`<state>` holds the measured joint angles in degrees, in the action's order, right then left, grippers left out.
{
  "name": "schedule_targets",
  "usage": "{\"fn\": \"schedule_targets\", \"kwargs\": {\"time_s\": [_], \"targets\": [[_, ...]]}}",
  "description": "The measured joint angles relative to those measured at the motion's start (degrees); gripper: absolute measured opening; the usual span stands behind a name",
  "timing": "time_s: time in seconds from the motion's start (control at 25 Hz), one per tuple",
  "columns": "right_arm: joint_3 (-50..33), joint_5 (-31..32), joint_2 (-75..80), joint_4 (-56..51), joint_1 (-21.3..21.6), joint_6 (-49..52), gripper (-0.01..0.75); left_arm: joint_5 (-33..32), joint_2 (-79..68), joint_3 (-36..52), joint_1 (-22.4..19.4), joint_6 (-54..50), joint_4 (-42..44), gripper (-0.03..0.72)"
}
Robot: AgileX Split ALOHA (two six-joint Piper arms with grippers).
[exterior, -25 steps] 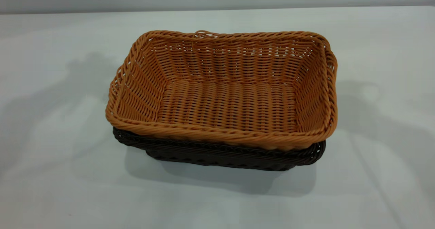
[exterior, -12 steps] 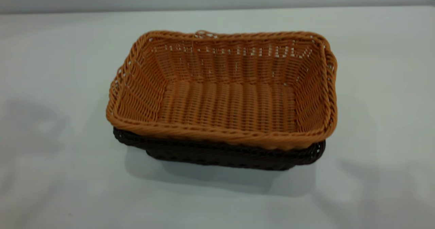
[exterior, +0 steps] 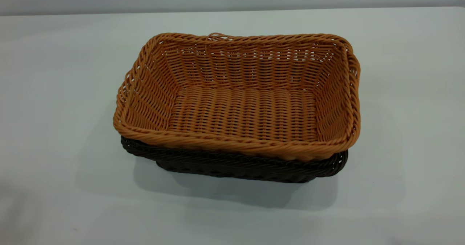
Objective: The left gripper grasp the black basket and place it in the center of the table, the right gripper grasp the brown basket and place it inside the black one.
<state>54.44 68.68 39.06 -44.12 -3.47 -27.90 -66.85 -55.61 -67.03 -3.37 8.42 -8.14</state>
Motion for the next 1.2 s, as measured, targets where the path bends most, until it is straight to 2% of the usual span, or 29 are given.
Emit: {"fn": "schedule_targets", "kwargs": {"time_s": [0.28,0.6,0.92,1.2], "targets": [[-14.9,-1.7,-12.0,1.1,0.0,0.8,0.552,0.0,22.1,17.7,0.0,-0.3,0.1,0.573],[-17.5,-1.9,-26.4,10.5,0.0,8.6,0.552,0.0,43.6,29.0,0.0,-0.3,-1.1,0.573],[-22.1,-1.5,-38.8,24.8,0.0,17.4,0.552,0.0,51.3,35.4,0.0,0.9,-2.6,0.573],[-27.4,-2.3,-40.0,33.6,0.0,20.0,0.552,0.5,51.8,37.6,0.0,1.1,-2.6,0.573]]}}
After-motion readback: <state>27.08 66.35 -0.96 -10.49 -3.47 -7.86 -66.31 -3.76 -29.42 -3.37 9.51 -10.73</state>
